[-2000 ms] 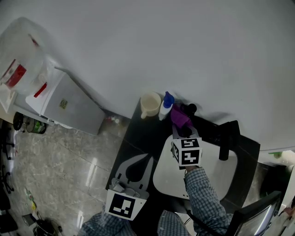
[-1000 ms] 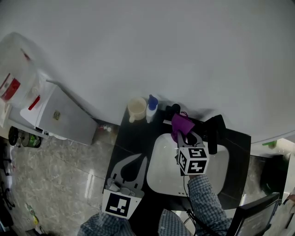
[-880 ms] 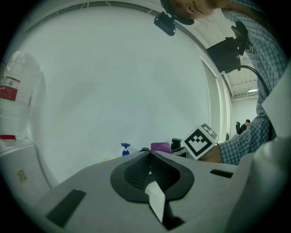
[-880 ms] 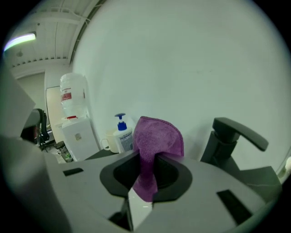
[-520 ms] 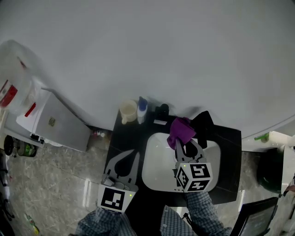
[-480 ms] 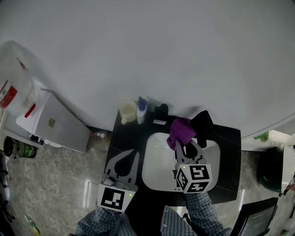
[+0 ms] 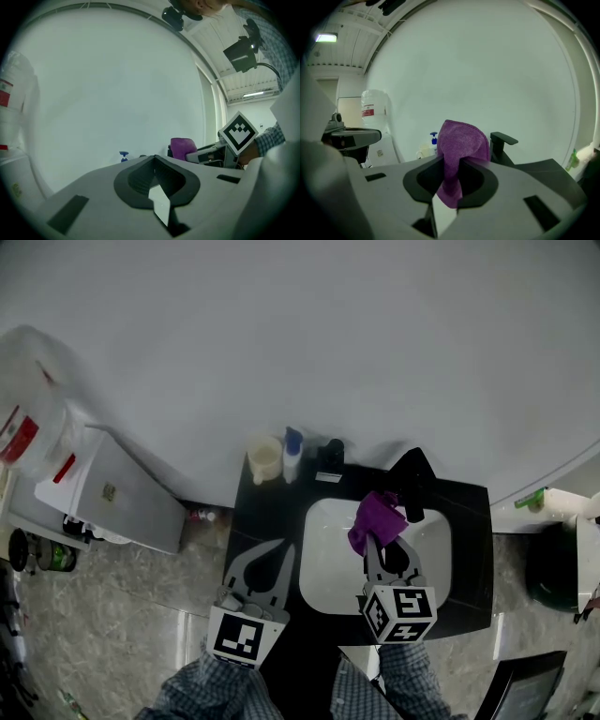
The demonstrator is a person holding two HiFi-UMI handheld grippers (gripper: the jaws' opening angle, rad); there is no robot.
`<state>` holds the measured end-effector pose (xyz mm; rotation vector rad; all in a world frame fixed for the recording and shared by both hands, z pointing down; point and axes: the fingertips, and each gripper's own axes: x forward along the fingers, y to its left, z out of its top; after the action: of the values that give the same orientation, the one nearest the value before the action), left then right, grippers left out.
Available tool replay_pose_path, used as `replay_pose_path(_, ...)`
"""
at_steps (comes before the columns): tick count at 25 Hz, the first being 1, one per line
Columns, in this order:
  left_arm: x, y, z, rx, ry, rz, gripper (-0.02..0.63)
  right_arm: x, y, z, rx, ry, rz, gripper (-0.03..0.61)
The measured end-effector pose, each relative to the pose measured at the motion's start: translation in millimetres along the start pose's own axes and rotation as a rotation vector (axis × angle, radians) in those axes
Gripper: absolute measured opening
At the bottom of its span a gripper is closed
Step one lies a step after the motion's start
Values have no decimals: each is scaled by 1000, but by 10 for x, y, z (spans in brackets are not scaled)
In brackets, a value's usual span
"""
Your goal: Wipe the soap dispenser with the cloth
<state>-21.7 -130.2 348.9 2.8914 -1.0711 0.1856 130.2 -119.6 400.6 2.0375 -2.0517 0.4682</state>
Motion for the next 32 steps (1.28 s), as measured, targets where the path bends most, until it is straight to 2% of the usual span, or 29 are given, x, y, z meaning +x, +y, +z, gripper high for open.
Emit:
replay_pose_path(6,-145,-102,69,6,-15,8,2,-194,65,0,-53,-3,-12,74)
replay_pose_path(15,-521,-365,130,15,-31,68,2,-616,143,-119,-38,-18,52,75)
replay_pose_path(28,-1327,-1631,35,49,-53,69,2,-1954,113,-534,-33,-75,97,75)
replay_pose_path(32,-1561,-1895,13,17,-42,82,2,-2294,121,-603,-32,-83,104,75)
